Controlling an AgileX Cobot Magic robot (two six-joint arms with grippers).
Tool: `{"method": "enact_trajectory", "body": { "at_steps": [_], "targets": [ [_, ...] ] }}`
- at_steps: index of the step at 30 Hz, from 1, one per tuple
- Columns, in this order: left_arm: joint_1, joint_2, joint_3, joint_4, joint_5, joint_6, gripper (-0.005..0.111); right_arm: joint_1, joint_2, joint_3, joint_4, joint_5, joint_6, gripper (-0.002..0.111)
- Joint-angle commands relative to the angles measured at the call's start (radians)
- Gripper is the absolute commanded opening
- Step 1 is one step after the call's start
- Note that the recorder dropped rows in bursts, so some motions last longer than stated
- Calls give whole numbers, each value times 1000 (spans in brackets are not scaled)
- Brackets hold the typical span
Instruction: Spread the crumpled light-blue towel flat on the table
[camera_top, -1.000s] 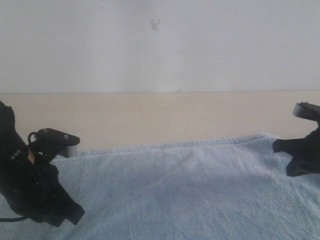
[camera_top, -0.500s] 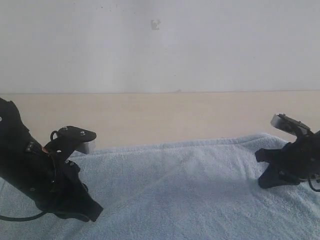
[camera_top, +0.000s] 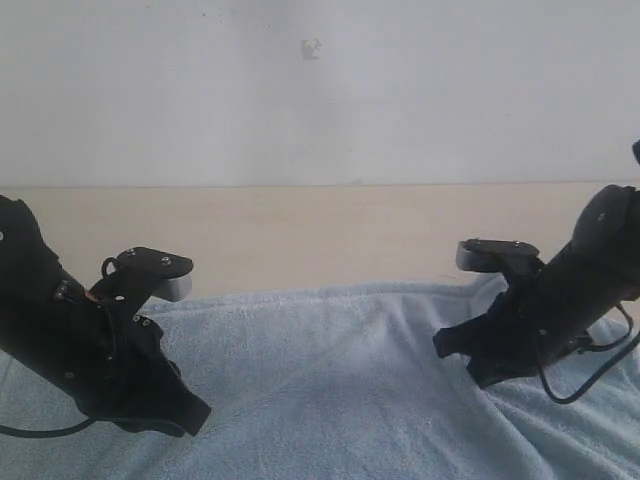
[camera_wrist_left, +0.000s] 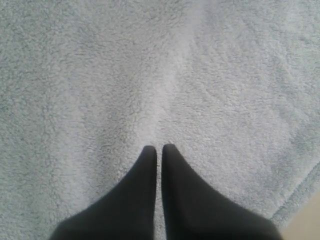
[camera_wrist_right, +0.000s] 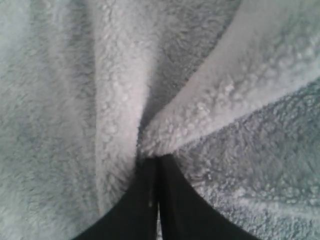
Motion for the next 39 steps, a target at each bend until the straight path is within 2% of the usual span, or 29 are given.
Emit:
{"method": "enact_trajectory", "body": {
  "at_steps": [1,4,6,13,16,20,22,26,35,39],
  "targets": [
    [-2,1,-8,-12,3,6,4,64,45,-5,-33,243,-18,1],
    [-2,1,-29,-12,29,6,4,73,45,-38,-33,362,-47,1],
    [-2,1,-45,-12,48,6,4,73,43,-54,-42,368,-40,1],
    [-2,1,-54,-14,97,6,4,73,-133,-58,-135,119,54,1],
    [-2,1,-54,-33,86,8,4,64,-238,-58,-261,32,142,1],
    [-2,1,-54,-48,82,11,4,-19,-326,-58,-410,-84,359,1],
    [-2,1,-54,-48,82,11,4,-80,-329,-58,-416,-95,425,1],
    [-2,1,-54,-48,82,11,4,-165,-266,-58,-385,-24,373,1],
    [-2,1,-54,-48,84,11,4,-156,-87,-58,-197,9,120,1],
    [-2,1,-54,-48,82,11,4,-156,-46,-58,-197,17,116,1]
  ]
}}
